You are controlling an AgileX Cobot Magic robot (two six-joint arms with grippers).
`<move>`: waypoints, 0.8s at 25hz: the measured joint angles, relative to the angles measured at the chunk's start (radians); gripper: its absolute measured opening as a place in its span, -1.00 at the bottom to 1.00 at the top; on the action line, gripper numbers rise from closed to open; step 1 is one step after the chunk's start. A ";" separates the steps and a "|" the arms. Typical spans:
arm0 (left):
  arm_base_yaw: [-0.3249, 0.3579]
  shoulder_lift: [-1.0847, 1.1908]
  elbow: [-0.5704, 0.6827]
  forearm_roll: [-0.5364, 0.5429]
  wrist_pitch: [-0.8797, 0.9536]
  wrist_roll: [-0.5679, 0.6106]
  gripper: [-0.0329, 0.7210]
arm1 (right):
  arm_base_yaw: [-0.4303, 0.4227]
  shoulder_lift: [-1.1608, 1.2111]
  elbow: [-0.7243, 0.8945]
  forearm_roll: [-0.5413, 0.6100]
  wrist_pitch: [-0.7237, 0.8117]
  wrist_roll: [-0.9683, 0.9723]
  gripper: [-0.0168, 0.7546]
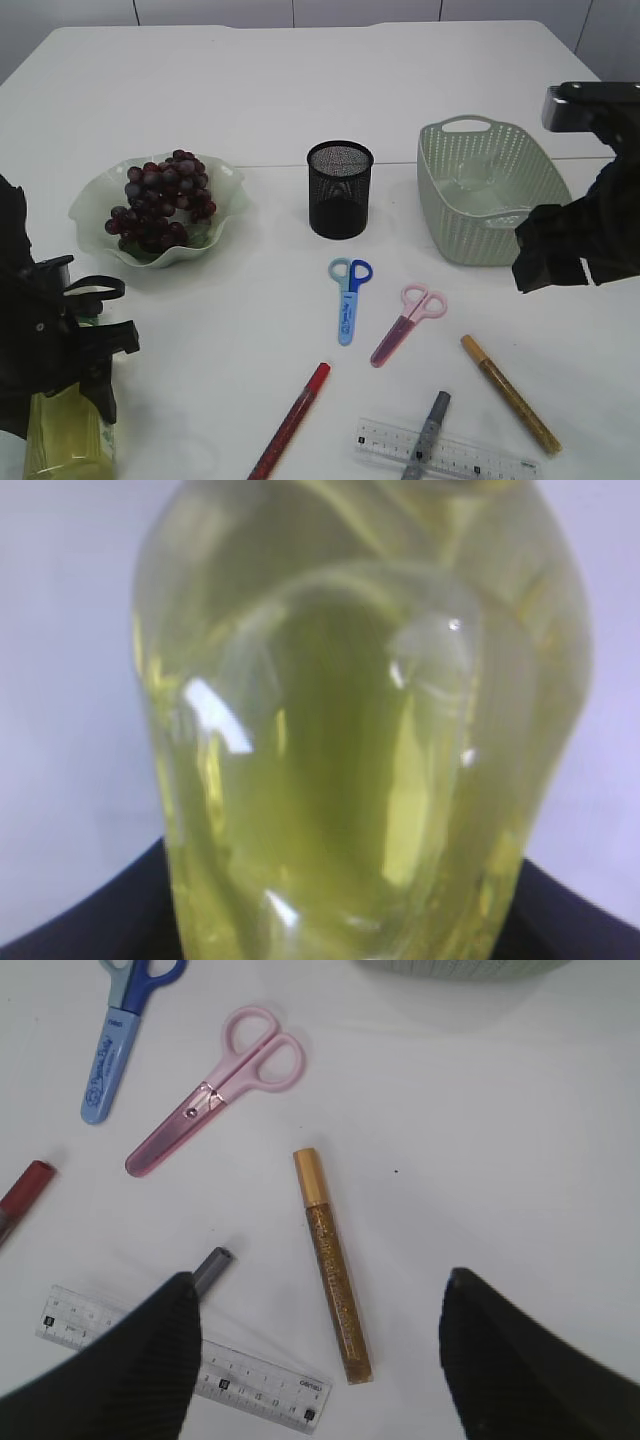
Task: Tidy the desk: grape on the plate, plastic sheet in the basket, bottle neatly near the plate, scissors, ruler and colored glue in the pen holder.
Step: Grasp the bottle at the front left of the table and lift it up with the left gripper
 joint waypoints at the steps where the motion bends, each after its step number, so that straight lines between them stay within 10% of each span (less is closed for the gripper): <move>1: 0.000 0.000 0.000 0.022 0.000 0.000 0.26 | 0.000 0.002 0.000 0.000 0.000 0.000 0.45; 20: 0.002 -0.271 0.014 0.235 0.093 0.461 0.25 | 0.000 0.006 0.000 0.000 -0.002 0.000 0.46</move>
